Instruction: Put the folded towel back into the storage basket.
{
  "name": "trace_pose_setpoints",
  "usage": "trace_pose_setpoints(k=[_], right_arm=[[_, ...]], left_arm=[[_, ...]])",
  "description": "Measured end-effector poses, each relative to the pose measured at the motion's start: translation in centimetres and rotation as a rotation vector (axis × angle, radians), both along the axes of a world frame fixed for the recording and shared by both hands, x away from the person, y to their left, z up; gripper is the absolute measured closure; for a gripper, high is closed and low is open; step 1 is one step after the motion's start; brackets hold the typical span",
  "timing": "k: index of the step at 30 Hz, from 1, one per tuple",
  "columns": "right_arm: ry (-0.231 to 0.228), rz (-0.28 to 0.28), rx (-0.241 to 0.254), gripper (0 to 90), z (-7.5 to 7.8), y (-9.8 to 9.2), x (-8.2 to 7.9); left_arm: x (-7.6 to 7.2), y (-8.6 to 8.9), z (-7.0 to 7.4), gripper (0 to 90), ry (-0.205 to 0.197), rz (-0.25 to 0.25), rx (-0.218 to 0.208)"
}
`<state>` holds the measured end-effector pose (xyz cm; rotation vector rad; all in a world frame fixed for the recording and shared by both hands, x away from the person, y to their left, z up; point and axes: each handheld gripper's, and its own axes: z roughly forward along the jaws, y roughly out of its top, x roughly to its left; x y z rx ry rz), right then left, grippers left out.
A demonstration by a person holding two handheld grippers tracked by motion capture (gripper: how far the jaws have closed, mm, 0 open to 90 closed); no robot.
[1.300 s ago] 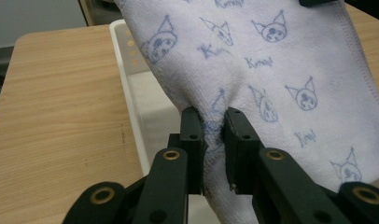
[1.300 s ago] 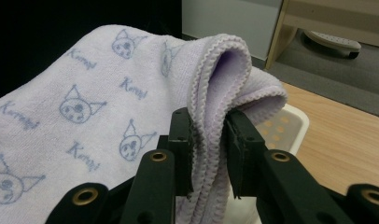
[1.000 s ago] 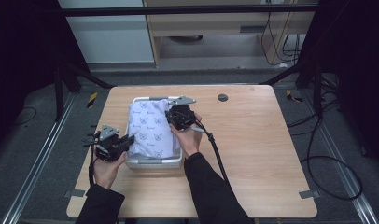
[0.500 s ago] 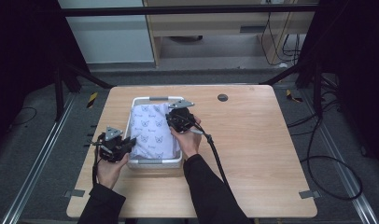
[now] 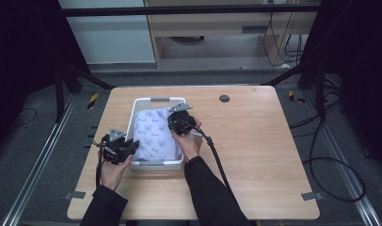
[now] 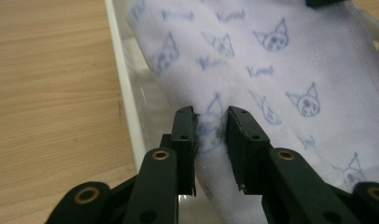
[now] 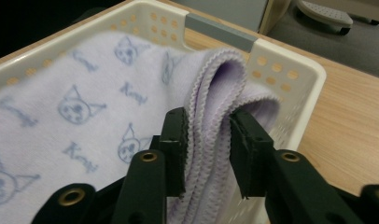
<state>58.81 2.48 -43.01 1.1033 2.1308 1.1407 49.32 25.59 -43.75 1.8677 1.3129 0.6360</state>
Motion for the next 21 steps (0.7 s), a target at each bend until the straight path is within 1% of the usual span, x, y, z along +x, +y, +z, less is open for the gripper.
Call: trace_pose_setpoints(k=[3,5,9,11,12,14,17,19,20,21], right_arm=[[0.004,0.002,-0.001,62.0,-0.1,-0.1,0.2],[0.002,0.004,-0.007,56.6,0.0,-0.3,0.3],[-0.031,0.005,-0.009,49.0,0.7,-1.1,0.0],[-0.04,0.002,0.003,43.8,1.3,-1.6,-0.4],[-0.05,0.007,0.004,40.2,1.6,-2.0,-0.5],[-0.065,0.01,0.026,35.6,2.3,-3.0,-1.1],[-0.065,0.012,0.054,29.6,3.1,-4.4,-1.9],[-0.062,0.015,0.084,26.4,3.6,-5.6,-2.5],[-0.067,0.013,0.096,23.9,4.0,-6.9,-3.1],[-0.067,0.013,0.096,23.9,4.0,-6.9,-3.1]], left_arm=[[-0.2,0.3,0.3,69.9,-0.017,0.009,-0.013],[-0.3,0.4,0.5,69.2,-0.026,0.011,-0.018],[-0.6,0.4,1.0,67.9,-0.045,0.007,-0.028],[-0.8,0.5,1.3,66.4,-0.056,0.002,-0.037],[-0.9,0.5,1.5,65.3,-0.065,0.002,-0.044],[-1.1,0.6,1.8,63.1,-0.074,0.0,-0.055],[-1.4,1.0,2.3,59.8,-0.085,-0.012,-0.073],[-1.6,1.3,2.6,56.9,-0.101,-0.021,-0.094],[-1.6,1.3,2.6,53.6,-0.101,-0.021,-0.094],[-1.7,1.4,2.6,53.6,-0.104,-0.026,-0.099]])
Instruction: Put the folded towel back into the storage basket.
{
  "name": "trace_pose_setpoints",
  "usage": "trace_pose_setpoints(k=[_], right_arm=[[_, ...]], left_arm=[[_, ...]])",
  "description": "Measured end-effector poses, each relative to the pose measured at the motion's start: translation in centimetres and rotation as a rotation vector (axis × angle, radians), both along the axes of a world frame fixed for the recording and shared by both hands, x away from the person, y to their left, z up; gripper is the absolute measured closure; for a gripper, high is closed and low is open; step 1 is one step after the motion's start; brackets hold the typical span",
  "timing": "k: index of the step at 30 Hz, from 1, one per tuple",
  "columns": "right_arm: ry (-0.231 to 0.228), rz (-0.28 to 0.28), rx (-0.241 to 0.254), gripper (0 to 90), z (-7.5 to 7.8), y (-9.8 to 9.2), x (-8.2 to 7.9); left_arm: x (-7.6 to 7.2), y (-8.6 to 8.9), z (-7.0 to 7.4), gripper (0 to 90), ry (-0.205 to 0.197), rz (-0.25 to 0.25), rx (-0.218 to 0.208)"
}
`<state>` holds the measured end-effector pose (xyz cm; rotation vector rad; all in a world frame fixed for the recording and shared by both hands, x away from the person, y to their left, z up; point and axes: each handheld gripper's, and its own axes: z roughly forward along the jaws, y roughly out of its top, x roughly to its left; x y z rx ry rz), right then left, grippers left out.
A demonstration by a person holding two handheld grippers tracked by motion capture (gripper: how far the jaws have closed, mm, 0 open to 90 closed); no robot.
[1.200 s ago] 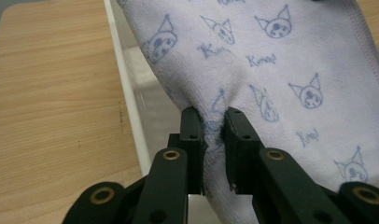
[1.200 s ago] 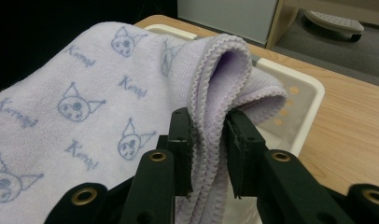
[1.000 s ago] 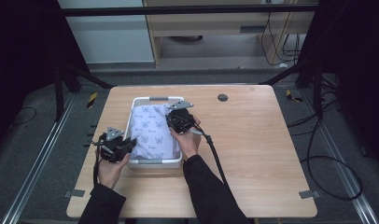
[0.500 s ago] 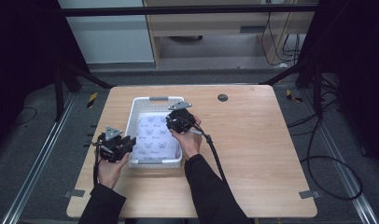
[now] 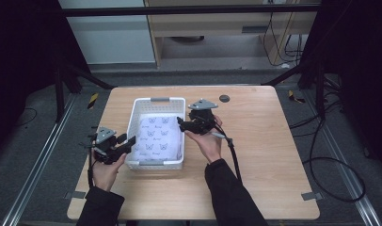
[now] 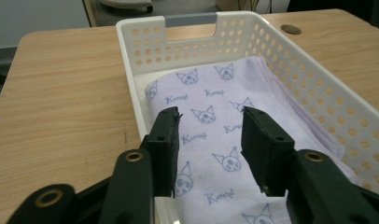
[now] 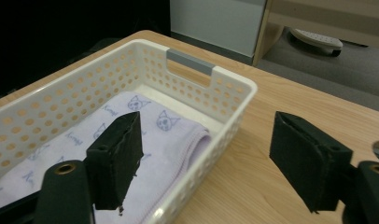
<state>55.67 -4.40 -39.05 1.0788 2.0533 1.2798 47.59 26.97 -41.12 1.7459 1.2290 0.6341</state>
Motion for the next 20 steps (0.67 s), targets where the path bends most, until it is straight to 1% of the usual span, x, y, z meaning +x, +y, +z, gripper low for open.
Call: trace_pose_setpoints(k=[1,2,3,5,8,9,10,11,12,13,16,17,18,20], right_arm=[[0.001,0.001,0.001,22.5,0.2,-0.7,-0.4],[-0.005,-0.004,0.001,20.6,0.4,-2.0,-1.2],[-0.005,-0.004,0.001,20.6,0.4,-2.0,-1.2],[-0.013,-0.008,0.007,19.0,0.5,-3.6,-2.0],[-0.012,-0.02,0.014,17.4,0.4,-5.9,-3.3],[-0.01,-0.025,0.009,17.0,0.3,-6.7,-3.7],[-0.011,-0.032,0.006,16.7,0.2,-7.4,-4.2],[-0.01,-0.045,0.004,16.4,-0.2,-8.9,-5.1],[-0.01,-0.045,0.004,16.4,-0.2,-8.9,-5.1],[-0.008,-0.049,0.005,16.3,-0.4,-9.7,-5.5],[0.001,-0.061,0.025,16.1,-1.2,-11.9,-6.5],[0.014,-0.066,0.033,16.1,-1.8,-13.3,-7.1],[0.014,-0.066,0.033,16.1,-1.8,-13.3,-7.1],[0.017,-0.072,0.039,16.4,-2.4,-14.5,-7.6]], left_arm=[[-0.1,0.1,0.1,52.4,-0.003,-0.003,0.0],[-0.2,0.1,0.1,50.7,-0.005,-0.007,0.001],[-0.3,0.2,0.1,50.7,-0.007,-0.012,-0.001],[-0.6,0.4,0.2,49.0,-0.008,-0.021,-0.005],[-0.9,0.6,0.3,45.5,-0.01,-0.028,0.002],[-1.1,0.7,0.3,44.4,-0.016,-0.027,0.006],[-1.2,0.8,0.4,43.5,-0.022,-0.027,0.009],[-1.4,1.0,0.4,42.3,-0.026,-0.027,0.01],[-1.5,1.1,0.5,42.3,-0.034,-0.026,0.014],[-1.7,1.3,0.5,41.6,-0.042,-0.021,0.019],[-1.9,1.9,0.5,40.3,-0.05,-0.012,0.013],[-1.9,2.1,0.5,39.4,-0.049,-0.007,0.007],[-1.9,2.4,0.4,39.4,-0.048,-0.003,0.006],[-1.9,2.7,0.2,39.2,-0.045,0.007,0.002]])
